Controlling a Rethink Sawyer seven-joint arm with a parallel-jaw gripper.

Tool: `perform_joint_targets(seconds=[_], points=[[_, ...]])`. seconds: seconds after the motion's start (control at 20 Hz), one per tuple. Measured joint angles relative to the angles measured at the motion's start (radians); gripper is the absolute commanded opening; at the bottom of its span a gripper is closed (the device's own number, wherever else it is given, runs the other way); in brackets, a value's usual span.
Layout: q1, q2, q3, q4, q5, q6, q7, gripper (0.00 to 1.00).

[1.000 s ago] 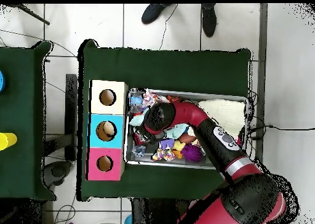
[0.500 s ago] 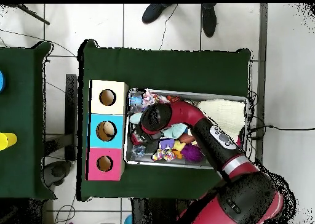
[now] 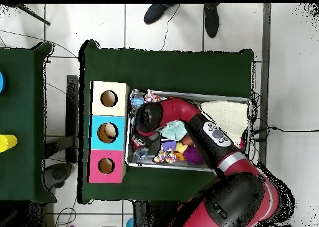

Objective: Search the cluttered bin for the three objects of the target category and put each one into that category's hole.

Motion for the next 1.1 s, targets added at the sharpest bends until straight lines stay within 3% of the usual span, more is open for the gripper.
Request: perform_joint_targets(seconds=[1.1], points=[[0.039, -0.07, -0.007, -0.003, -0.043, -0.03, -0.017, 1.0]])
